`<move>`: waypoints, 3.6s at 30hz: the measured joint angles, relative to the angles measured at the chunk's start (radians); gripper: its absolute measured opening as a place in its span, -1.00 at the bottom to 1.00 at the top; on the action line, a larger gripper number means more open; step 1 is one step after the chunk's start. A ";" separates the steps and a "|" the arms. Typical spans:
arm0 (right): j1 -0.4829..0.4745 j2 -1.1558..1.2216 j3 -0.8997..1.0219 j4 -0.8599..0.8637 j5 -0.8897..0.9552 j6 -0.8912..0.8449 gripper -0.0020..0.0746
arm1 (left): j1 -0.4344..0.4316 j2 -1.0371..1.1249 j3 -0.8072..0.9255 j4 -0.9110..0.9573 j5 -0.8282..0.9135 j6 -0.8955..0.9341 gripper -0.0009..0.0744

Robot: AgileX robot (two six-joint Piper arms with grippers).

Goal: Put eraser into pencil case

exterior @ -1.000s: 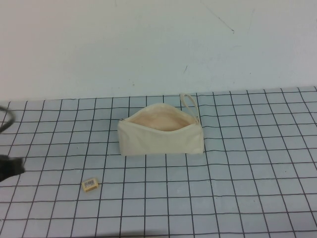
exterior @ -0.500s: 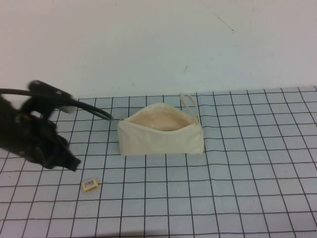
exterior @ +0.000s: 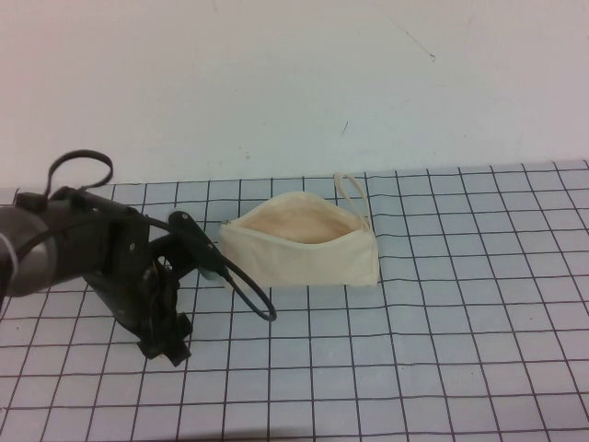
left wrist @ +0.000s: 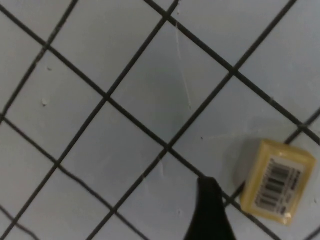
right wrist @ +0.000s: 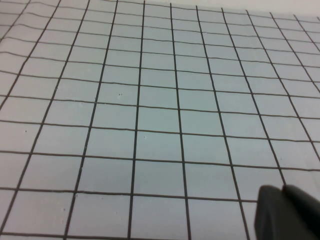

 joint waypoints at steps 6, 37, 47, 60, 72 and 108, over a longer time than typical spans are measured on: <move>0.000 0.000 0.000 0.000 0.000 0.000 -0.95 | 0.000 0.058 0.000 -0.011 -0.065 -0.014 0.13; 0.000 0.000 0.000 0.000 0.000 0.000 -0.95 | -0.002 0.078 -0.009 -0.111 0.024 -0.034 -0.40; 0.000 0.000 0.000 0.000 0.000 0.000 -0.95 | -0.002 0.057 -0.082 -0.186 0.227 -0.092 -0.48; 0.000 0.000 0.000 0.000 0.000 0.000 -0.95 | -0.046 -0.026 -0.477 -0.635 0.020 0.047 -0.48; 0.000 0.000 0.000 0.000 0.000 0.000 -0.95 | -0.051 0.031 -0.477 -0.645 -0.098 0.115 0.40; 0.000 0.000 0.000 0.000 0.000 0.000 -0.95 | -0.024 -1.263 0.406 0.093 -0.264 -0.612 -0.98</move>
